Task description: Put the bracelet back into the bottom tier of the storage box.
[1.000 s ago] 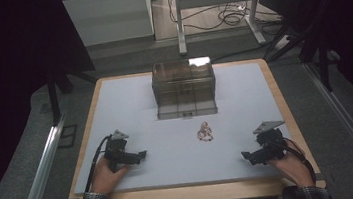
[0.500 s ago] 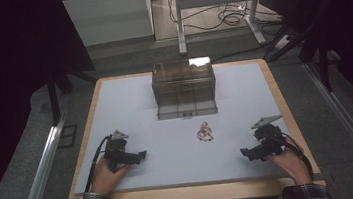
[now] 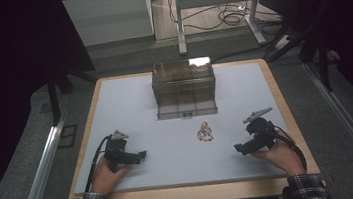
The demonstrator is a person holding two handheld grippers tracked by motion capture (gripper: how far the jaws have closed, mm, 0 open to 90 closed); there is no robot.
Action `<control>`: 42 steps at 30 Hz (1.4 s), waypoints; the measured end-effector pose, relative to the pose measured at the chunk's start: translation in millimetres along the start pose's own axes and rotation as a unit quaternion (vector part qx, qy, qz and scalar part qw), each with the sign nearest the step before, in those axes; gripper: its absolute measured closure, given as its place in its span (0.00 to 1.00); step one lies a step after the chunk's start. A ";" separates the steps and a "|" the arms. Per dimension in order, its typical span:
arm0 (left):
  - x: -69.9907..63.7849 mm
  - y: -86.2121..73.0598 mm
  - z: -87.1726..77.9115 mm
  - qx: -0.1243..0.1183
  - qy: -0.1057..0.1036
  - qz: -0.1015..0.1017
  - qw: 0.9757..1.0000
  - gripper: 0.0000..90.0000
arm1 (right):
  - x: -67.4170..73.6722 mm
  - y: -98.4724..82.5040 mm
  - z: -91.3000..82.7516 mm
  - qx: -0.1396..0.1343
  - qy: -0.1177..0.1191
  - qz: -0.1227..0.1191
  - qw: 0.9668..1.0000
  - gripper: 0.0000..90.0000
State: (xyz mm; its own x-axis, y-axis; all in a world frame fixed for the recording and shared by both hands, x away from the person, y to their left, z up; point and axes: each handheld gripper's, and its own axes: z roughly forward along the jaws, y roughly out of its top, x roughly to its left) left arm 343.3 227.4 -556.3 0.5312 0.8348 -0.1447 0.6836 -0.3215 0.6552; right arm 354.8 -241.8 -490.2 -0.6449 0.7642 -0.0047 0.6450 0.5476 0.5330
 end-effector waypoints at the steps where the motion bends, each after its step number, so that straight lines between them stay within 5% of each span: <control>1: 0.0 0.0 0.0 0.000 0.000 0.000 1.000 0.00 | 0.0 0.0 0.0 0.000 0.000 0.000 1.000 0.01; 25: 0.0 0.0 0.0 0.000 0.000 0.000 1.000 0.00 | 4.9 42.9 19.6 0.054 0.015 -0.017 0.998 0.24; 42: 0.0 -0.1 0.1 -0.001 0.000 -0.001 1.000 0.00 | 18.3 75.1 39.9 0.091 0.020 -0.069 0.993 0.29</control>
State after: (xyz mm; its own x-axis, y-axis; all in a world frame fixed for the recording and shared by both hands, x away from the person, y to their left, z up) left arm 343.3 227.4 -556.4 0.5306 0.8350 -0.1459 0.6835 -0.3197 0.6562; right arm 407.8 -173.1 -484.1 -0.7459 0.6653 -0.0306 0.6105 0.7013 0.3682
